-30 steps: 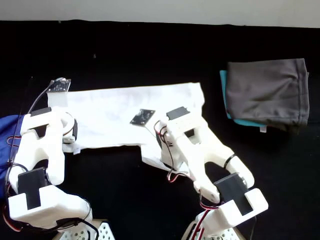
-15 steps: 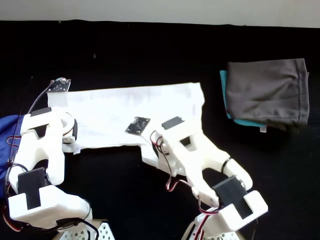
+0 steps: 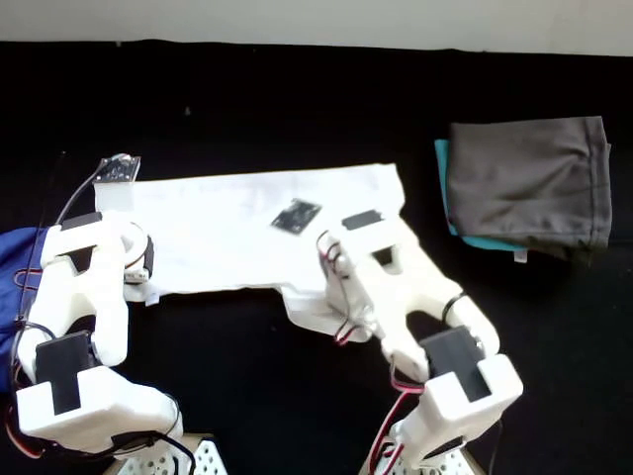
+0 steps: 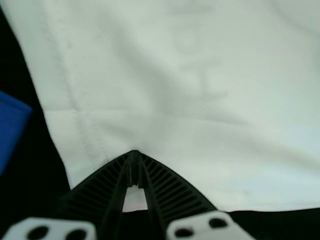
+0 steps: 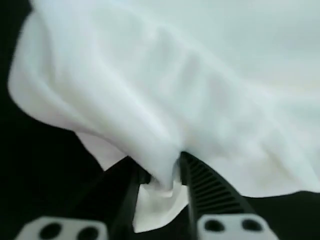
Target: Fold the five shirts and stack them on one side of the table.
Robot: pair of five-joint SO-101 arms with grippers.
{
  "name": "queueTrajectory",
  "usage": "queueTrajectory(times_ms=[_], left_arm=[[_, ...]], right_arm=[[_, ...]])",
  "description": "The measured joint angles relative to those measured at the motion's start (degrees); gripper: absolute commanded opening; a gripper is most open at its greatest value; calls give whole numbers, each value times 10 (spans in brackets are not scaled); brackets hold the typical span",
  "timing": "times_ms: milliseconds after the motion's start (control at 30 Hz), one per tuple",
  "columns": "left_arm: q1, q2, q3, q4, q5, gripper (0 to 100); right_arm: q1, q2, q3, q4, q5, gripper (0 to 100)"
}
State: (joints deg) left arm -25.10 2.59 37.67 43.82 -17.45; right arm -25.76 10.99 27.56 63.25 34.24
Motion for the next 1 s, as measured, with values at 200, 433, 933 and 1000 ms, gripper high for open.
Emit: queueTrajectory(times_ms=[200,433,933,1000], left_arm=[[0,0,0,0,0,10],[0,0,0,0,0,10],[0,0,0,0,0,10],[0,0,0,0,0,10]], right_arm=[[21,18,-84,69,0,5],[39,25,-262,146,0,5],[56,312,-651,204,-65,221],[69,350,-718,205,-103,221]])
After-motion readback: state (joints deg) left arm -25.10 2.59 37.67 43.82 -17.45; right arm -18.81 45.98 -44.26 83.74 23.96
